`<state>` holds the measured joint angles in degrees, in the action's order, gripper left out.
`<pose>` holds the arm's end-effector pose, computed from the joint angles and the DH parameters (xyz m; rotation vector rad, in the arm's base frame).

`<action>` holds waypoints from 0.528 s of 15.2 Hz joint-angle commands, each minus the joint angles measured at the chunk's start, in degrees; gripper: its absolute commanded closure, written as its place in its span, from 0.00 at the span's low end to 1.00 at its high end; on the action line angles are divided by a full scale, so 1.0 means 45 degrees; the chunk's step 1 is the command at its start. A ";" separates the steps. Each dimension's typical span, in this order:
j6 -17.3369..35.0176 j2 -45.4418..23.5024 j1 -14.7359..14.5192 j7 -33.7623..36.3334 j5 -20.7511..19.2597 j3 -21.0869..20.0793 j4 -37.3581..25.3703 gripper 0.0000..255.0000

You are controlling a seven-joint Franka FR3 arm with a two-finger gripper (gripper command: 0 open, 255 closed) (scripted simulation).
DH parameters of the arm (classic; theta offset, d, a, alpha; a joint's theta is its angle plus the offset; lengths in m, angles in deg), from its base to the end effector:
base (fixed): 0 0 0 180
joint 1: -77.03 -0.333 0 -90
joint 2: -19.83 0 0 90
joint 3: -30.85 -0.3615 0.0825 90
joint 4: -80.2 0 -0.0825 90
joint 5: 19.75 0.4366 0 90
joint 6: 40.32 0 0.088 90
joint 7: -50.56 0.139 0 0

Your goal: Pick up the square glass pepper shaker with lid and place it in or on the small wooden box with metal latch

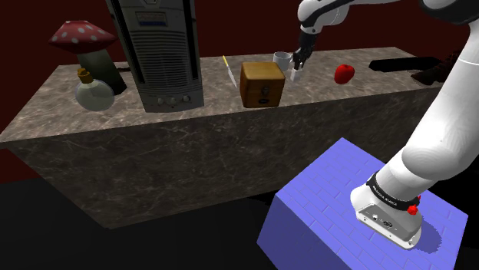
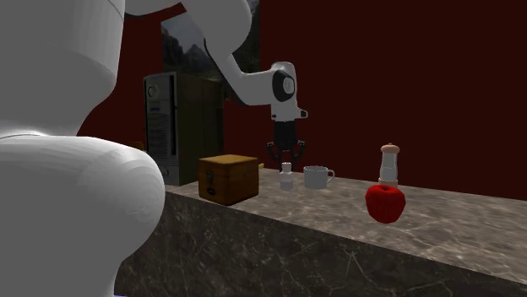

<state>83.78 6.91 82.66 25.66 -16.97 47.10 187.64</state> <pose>0.6316 -0.2414 0.3901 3.0906 0.0558 0.0932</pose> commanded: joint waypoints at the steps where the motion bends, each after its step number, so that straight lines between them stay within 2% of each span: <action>1: -0.0317 0.0145 -0.0023 0.0046 -0.0056 0.0008 -0.0172 1.00; 8: -0.1417 0.0510 -0.0048 0.0117 -0.0189 0.0040 -0.0922 1.00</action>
<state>78.05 9.14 82.44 26.16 -17.79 47.27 184.05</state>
